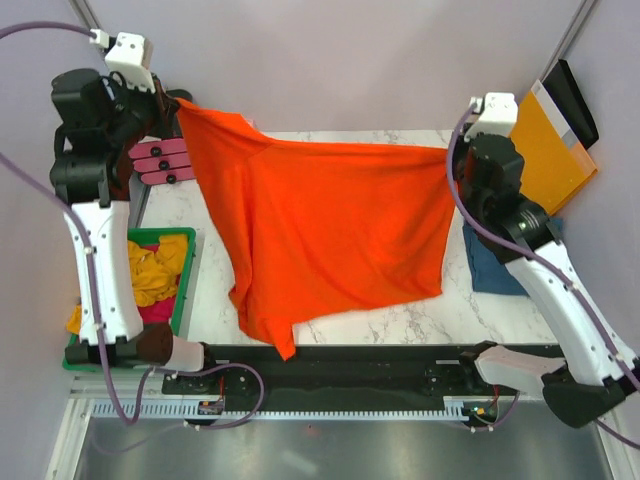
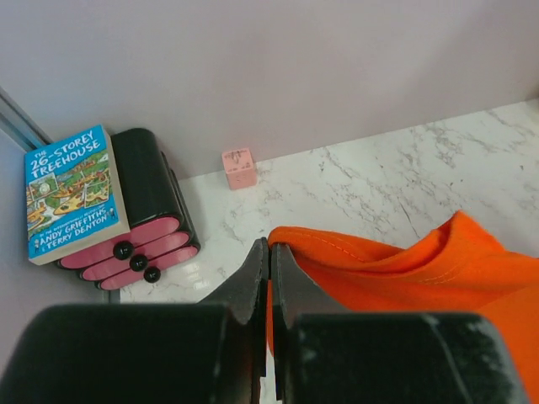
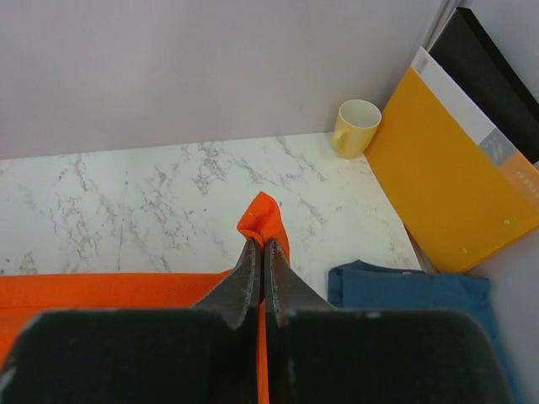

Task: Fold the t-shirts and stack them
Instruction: Flatten out the tshirt

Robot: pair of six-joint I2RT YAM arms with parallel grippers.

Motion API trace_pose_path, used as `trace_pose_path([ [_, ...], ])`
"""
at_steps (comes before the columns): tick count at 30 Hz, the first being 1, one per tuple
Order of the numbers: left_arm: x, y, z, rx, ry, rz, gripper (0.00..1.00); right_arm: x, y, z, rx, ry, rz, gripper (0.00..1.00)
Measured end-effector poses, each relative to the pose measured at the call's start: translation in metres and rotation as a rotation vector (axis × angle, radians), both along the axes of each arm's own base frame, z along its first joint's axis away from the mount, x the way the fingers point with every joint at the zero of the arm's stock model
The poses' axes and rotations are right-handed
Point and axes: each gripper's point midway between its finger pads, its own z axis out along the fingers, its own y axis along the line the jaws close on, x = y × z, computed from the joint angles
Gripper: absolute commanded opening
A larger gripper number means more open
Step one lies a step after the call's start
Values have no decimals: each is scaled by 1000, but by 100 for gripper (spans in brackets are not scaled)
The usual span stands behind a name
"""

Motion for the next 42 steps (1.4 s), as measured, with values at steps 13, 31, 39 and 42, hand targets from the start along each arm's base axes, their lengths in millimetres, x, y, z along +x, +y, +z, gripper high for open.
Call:
trace_pose_path([
  [13,-49,-1,58,-5,-179,24,2,6,9,80,83,-178,44,0],
  [31,-237,-14,66,3,-429,45,2,-111,-43,107,146,-353,88,0],
  [39,-202,-9,61,6,-386,52,2,-83,-31,75,109,-261,77,0],
  [42,-159,-7,46,7,-315,37,2,-64,-24,38,82,-187,56,0],
])
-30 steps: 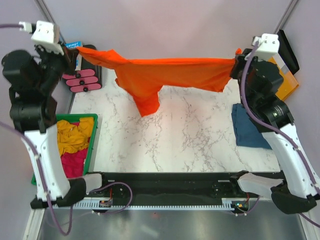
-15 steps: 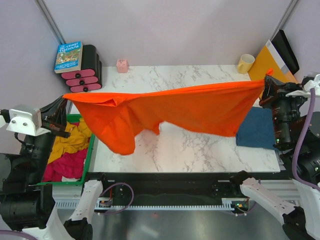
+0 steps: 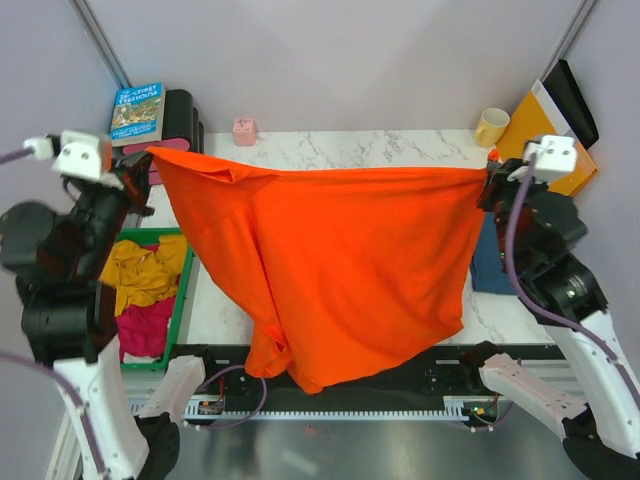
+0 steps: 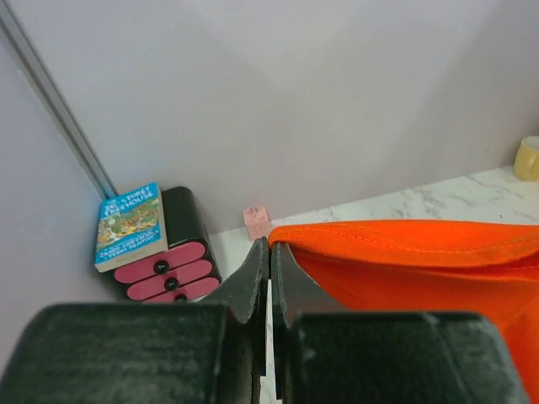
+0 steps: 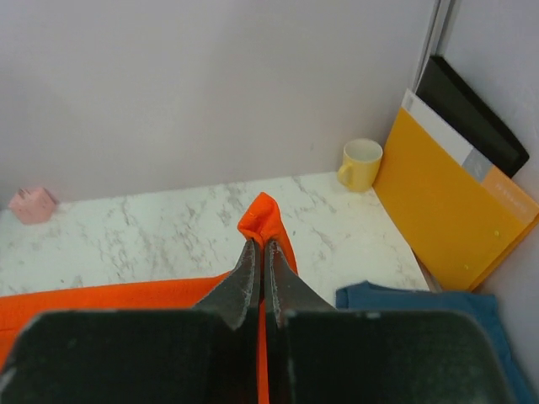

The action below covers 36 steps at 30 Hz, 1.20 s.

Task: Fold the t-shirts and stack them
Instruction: Flatten out the tshirt

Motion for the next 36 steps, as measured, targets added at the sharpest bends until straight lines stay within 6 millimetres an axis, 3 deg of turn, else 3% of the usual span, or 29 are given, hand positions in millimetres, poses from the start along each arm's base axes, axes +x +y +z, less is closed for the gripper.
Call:
trace_pose_path([
  [4,79,2,-47,-4,156,-38,2,31,10,-64,-52,129,-27,0],
  [7,143,2,-109,-22,319,-78,2,57,6,-125,-75,242,-74,0],
  [10,201,1,-195,-50,522,-112,2,80,-1,-200,-72,384,-112,0],
  [12,224,-4,-252,-64,656,-128,2,93,-9,-233,-56,454,-145,0],
  [15,245,-15,-302,-52,763,-157,2,118,-18,-267,-20,517,-195,0],
  [17,258,-24,-324,-33,802,-170,2,135,-23,-286,-13,559,-222,0],
  [19,273,-30,-334,-17,815,-174,2,159,-25,-300,-6,591,-244,0],
  [22,308,-35,-335,5,785,-164,2,195,-24,-306,-2,597,-254,0],
  [28,374,-34,-321,31,701,-99,2,264,-19,-288,20,534,-260,0],
  [31,397,-30,-315,40,669,-60,2,280,-23,-283,28,514,-270,0],
  [36,420,-29,-309,50,632,-20,2,298,-30,-276,47,492,-273,0],
])
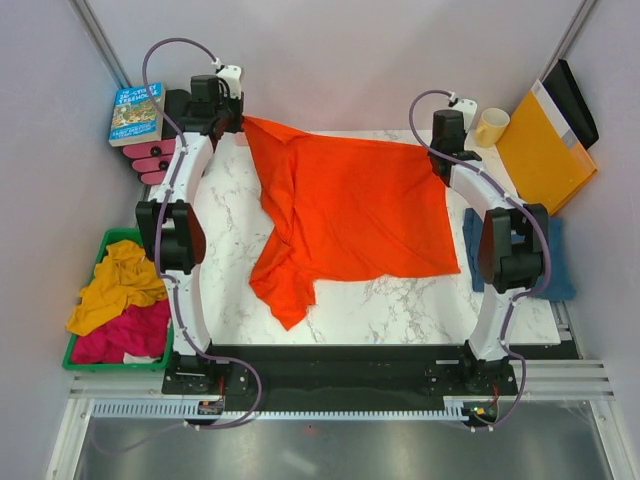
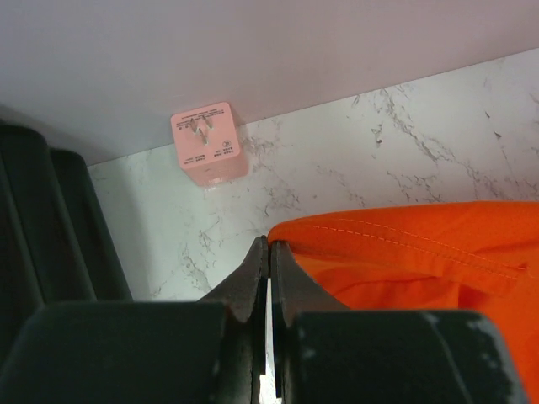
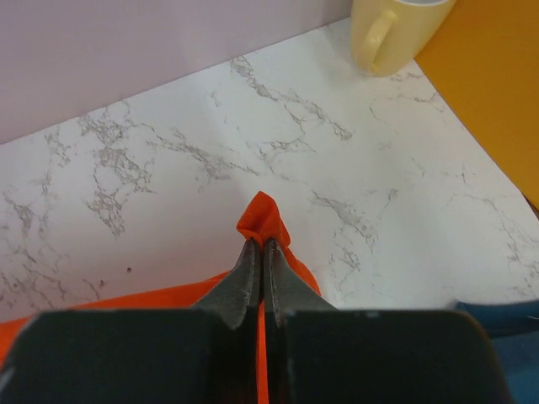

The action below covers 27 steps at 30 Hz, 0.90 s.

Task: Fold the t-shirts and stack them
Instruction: Flatten out the tshirt

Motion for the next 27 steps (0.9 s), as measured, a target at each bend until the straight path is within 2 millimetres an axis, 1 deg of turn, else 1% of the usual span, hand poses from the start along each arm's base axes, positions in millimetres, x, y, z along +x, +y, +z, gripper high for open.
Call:
trace_pose_path([
  [2,3,-1,-4,8,5,10,2,5,1,-1,11,-6,6,0],
  [6,0,-4,-17,17,38,15,2,3,4,-8,23,10,17,0],
  [9,-5,-4,-14,15,48,16,2,-4,7,-9,30,22,33,0],
  [10,-7,-4,-11,11,49,17,2,-7,8,-4,35,17,41,0],
  [12,-18,-4,8,-5,43,18,2,-16,12,17,39,-8,57,0],
  [13,-26,-5,24,-18,27,18,2,-24,15,37,40,-38,69,0],
  [14,-37,-5,47,-32,-4,18,2,-33,17,58,40,-71,78,0],
  [16,-69,-3,96,-54,-64,17,2,-61,26,117,41,-181,112,0],
  [17,-95,-2,136,-70,-132,12,2,-84,32,157,43,-266,138,0],
  [18,-117,-1,166,-79,-188,8,2,-99,30,180,45,-316,140,0],
  [19,-140,2,195,-86,-246,7,2,-128,40,219,50,-409,180,0],
  [20,-170,6,227,-93,-321,4,2,-156,40,249,54,-487,196,0],
  [21,-213,12,263,-97,-412,6,2,-184,39,275,57,-558,210,0],
  [22,-242,15,282,-98,-467,9,2,-210,33,295,56,-619,213,0],
  [23,-276,20,301,-97,-532,16,2,-229,28,308,53,-660,209,0],
  [24,-300,22,311,-96,-572,19,2,-251,20,323,50,-707,200,0],
  [25,-334,23,325,-95,-634,19,2,-270,13,336,46,-750,190,0],
  [26,-363,24,333,-92,-682,18,2,-282,9,343,44,-773,187,0],
  [27,-386,24,339,-90,-720,16,2,-294,7,348,41,-790,188,0],
])
